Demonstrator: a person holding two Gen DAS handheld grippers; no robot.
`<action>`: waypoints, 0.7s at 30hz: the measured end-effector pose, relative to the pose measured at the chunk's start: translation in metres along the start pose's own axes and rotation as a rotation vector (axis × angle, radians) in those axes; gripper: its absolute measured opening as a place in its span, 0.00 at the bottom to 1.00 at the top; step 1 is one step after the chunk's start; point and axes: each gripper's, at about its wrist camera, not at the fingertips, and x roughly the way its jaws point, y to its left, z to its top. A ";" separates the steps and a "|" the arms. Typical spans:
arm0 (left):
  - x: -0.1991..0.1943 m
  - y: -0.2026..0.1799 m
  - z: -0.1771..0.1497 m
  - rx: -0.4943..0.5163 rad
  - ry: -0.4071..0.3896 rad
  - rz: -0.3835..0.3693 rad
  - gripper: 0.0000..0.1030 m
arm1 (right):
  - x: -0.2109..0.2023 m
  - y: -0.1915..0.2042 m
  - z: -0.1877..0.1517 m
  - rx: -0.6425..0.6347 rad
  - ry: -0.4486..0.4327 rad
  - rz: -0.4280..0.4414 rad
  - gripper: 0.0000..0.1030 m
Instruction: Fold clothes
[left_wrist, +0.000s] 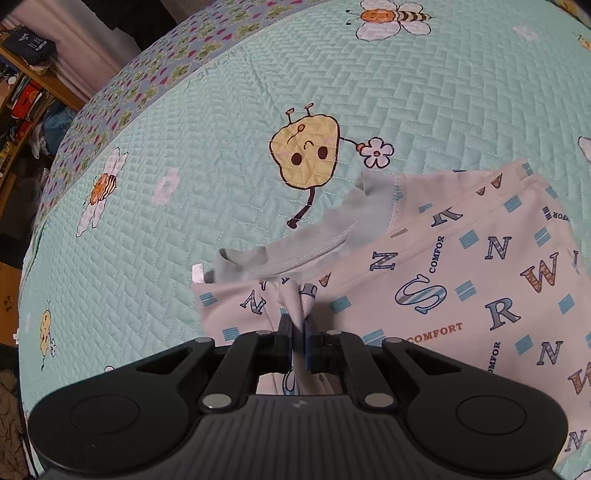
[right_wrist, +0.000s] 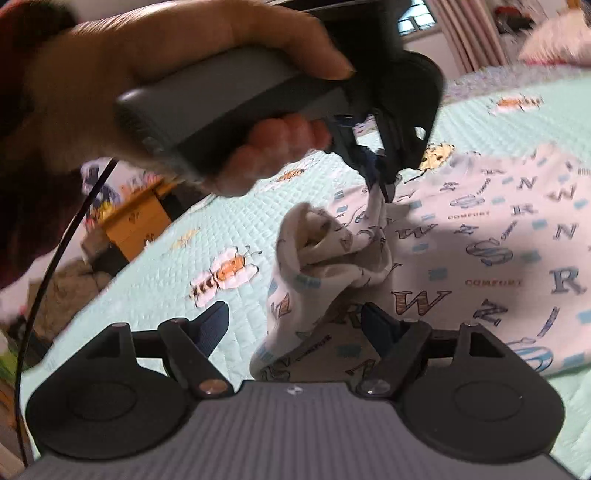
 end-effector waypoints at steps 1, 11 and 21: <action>-0.001 0.002 0.000 -0.009 -0.002 -0.005 0.06 | 0.000 -0.002 0.001 0.021 -0.014 0.014 0.72; -0.016 0.027 -0.001 -0.133 -0.056 -0.038 0.06 | 0.003 -0.008 0.003 0.044 -0.082 0.050 0.04; -0.063 -0.011 0.025 -0.133 -0.150 -0.118 0.06 | -0.043 -0.022 0.019 0.023 -0.186 -0.008 0.04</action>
